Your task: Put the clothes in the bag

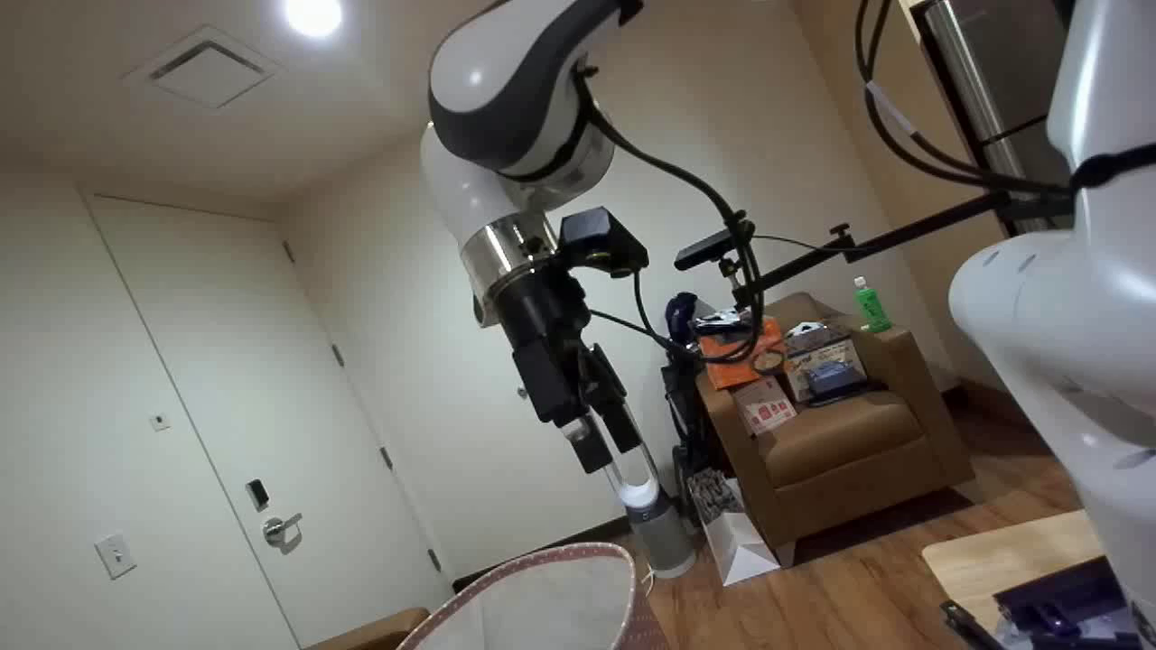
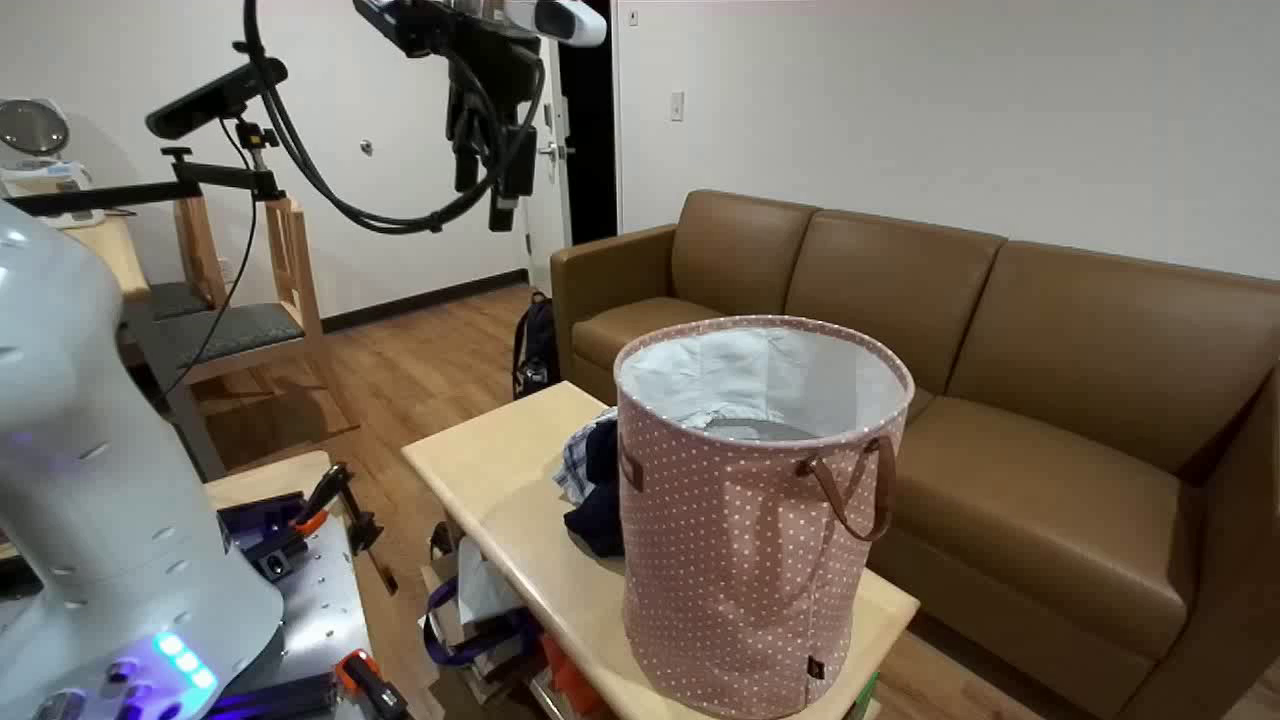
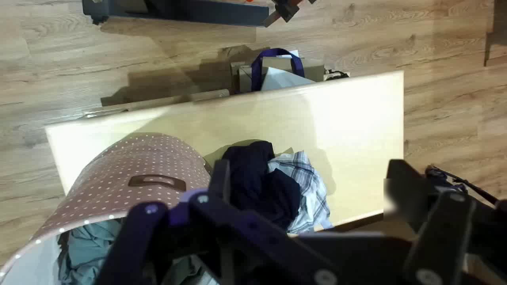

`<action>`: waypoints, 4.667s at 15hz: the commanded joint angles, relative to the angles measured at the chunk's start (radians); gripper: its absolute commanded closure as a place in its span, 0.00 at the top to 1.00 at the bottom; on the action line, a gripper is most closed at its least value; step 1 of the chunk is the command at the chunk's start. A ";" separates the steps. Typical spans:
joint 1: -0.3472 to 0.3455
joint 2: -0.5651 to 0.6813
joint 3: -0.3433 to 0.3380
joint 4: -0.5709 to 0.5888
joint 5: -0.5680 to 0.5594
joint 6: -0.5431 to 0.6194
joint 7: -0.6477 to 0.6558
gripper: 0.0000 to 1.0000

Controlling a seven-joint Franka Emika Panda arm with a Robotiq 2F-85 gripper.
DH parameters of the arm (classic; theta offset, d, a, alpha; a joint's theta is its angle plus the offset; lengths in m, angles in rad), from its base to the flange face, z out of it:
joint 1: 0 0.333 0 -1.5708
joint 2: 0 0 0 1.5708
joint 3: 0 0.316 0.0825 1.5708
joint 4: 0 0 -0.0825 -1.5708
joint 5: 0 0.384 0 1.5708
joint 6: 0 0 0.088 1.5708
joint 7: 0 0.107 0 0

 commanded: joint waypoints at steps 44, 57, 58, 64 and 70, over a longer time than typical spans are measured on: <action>0.344 1.629 0.215 0.870 -0.323 0.666 0.223 1.00; 0.521 1.674 0.072 0.875 -0.377 0.908 0.514 1.00; 0.545 1.706 0.045 0.895 -0.375 0.965 0.558 1.00; 0.644 1.906 -0.116 1.034 -0.304 1.022 0.752 1.00; 0.547 2.090 -0.078 1.273 -0.285 0.765 0.760 0.67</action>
